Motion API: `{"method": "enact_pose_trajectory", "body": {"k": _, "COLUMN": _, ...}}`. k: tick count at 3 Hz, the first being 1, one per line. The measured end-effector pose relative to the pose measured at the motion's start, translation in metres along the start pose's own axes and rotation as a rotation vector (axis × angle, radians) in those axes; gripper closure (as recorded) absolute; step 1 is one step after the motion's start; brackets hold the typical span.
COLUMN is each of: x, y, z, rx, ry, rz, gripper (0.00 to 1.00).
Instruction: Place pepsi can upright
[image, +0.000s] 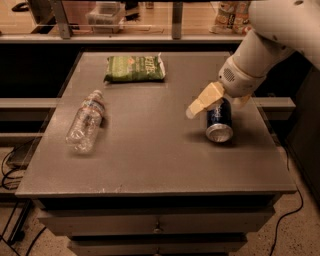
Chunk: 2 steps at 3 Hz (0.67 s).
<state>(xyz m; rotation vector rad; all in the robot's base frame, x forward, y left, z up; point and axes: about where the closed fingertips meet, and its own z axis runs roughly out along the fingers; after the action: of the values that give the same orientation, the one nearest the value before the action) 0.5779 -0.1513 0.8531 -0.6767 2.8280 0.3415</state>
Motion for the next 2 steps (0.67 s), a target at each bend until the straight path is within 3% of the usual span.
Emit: {"method": "enact_pose_trajectory", "body": {"k": 2, "x": -0.007, "y": 0.0015, "z": 0.0057, "rx": 0.03, "ry": -0.001, "rz": 0.018, "gripper": 0.61}}
